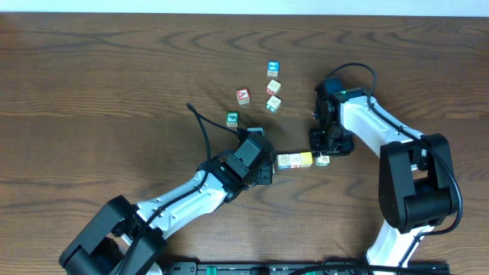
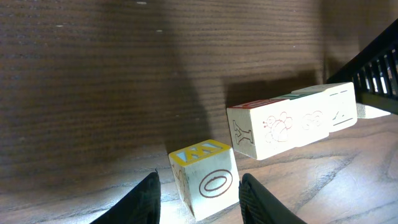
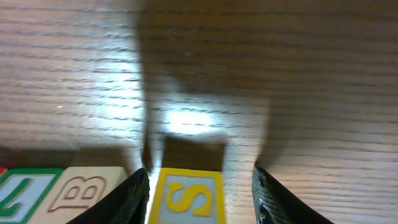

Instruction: Lift 5 blocks

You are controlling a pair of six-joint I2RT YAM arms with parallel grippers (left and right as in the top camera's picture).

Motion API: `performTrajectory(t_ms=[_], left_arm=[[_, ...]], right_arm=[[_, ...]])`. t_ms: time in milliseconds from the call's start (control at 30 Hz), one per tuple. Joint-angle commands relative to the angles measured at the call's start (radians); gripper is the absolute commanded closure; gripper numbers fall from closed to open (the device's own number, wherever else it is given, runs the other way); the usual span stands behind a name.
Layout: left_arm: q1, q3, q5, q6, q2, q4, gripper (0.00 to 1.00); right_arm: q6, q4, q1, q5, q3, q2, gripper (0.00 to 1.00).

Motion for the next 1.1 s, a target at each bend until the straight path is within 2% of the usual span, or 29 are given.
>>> performTrajectory(t_ms=[0, 467, 533, 733, 800, 1067], left_arm=[[-0.001, 0.010, -0.016, 0.013, 0.009, -0.003, 0.58], [-0.001, 0.010, -0.016, 0.014, 0.009, -0.008, 0.58], [-0.001, 0.010, -0.016, 0.020, 0.009, -0.014, 0.58], [0.000, 0.010, -0.092, 0.040, 0.009, -0.072, 0.58], [0.001, 0.010, -0.134, 0.041, 0.009, -0.099, 0.58], [0.007, 0.010, -0.158, 0.054, 0.009, -0.115, 0.58]], right_arm=[[0.005, 0.004, -0.024, 0.016, 0.019, 0.009, 0.50], [0.034, 0.092, -0.045, -0.025, 0.032, 0.009, 0.42], [0.038, 0.089, -0.048, -0.024, 0.051, 0.009, 0.49], [0.105, -0.018, -0.083, 0.051, 0.151, 0.009, 0.85], [0.114, -0.062, -0.100, 0.086, 0.184, 0.006, 0.93], [0.117, -0.121, -0.189, 0.089, 0.214, -0.038, 0.98]])
